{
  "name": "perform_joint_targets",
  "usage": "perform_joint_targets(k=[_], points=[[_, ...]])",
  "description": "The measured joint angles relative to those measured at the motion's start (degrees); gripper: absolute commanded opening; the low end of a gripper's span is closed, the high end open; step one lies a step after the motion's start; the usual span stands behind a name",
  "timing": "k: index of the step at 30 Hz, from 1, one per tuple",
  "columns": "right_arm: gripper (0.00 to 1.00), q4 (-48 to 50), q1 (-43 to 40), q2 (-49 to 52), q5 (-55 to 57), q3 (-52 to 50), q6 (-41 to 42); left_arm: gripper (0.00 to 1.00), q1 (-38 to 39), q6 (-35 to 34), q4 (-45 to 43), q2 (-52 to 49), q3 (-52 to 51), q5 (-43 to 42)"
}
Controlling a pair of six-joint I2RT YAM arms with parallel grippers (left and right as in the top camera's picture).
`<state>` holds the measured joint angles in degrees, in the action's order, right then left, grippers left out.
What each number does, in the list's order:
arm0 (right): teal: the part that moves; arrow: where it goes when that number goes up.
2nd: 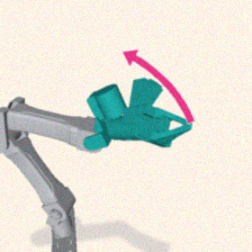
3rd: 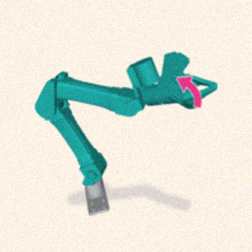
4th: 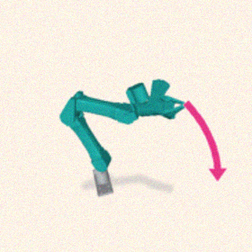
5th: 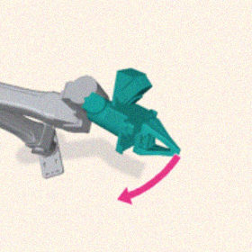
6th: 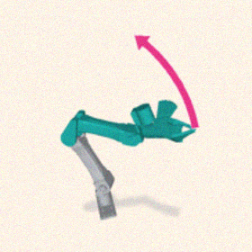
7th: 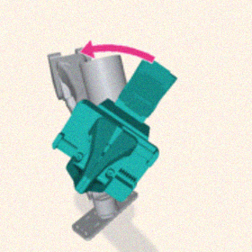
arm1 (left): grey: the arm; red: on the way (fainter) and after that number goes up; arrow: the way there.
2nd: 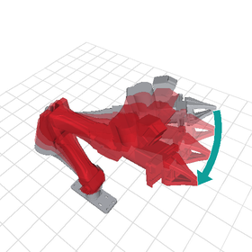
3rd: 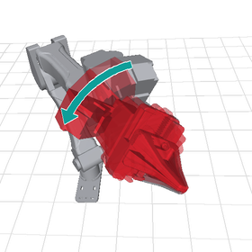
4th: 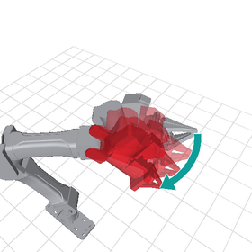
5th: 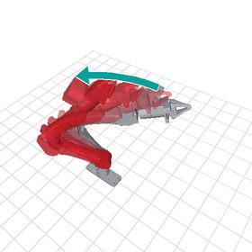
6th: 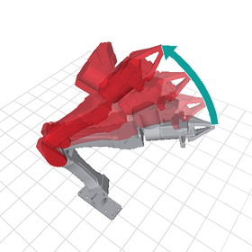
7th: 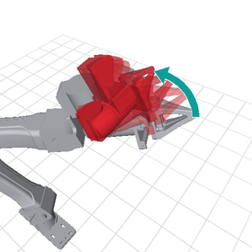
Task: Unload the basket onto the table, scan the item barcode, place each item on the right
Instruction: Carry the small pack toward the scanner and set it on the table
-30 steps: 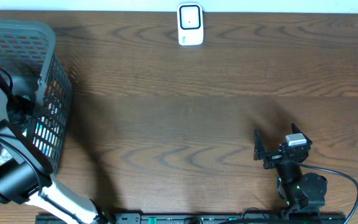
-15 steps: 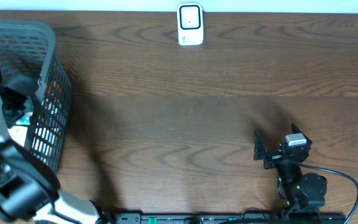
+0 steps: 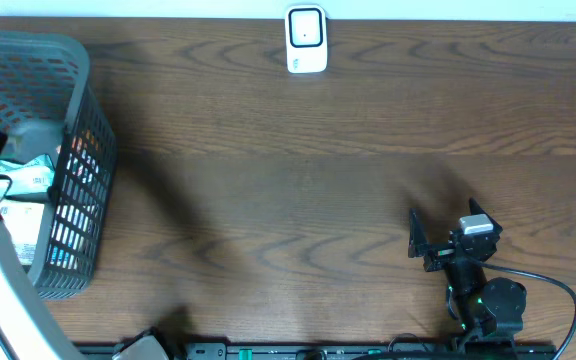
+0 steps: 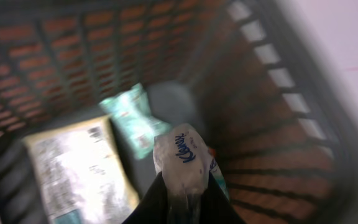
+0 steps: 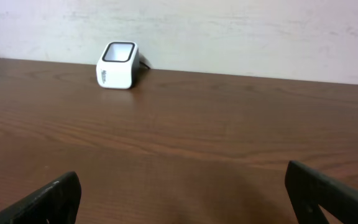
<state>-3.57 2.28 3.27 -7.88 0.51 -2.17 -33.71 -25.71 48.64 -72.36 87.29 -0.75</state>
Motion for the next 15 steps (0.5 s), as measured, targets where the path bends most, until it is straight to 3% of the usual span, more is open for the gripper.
perform_joint_targets(k=[8, 15], points=[[0.99, 0.0, 0.0, 0.0, 0.0, 0.0, 0.0, 0.08, 18.4, 0.0, -1.1, 11.7, 0.2, -1.3], [0.99, 0.0, 0.0, 0.0, 0.0, 0.0, 0.0, 0.08, 36.4, 0.0, 0.9, 8.3, 0.2, -1.7]])
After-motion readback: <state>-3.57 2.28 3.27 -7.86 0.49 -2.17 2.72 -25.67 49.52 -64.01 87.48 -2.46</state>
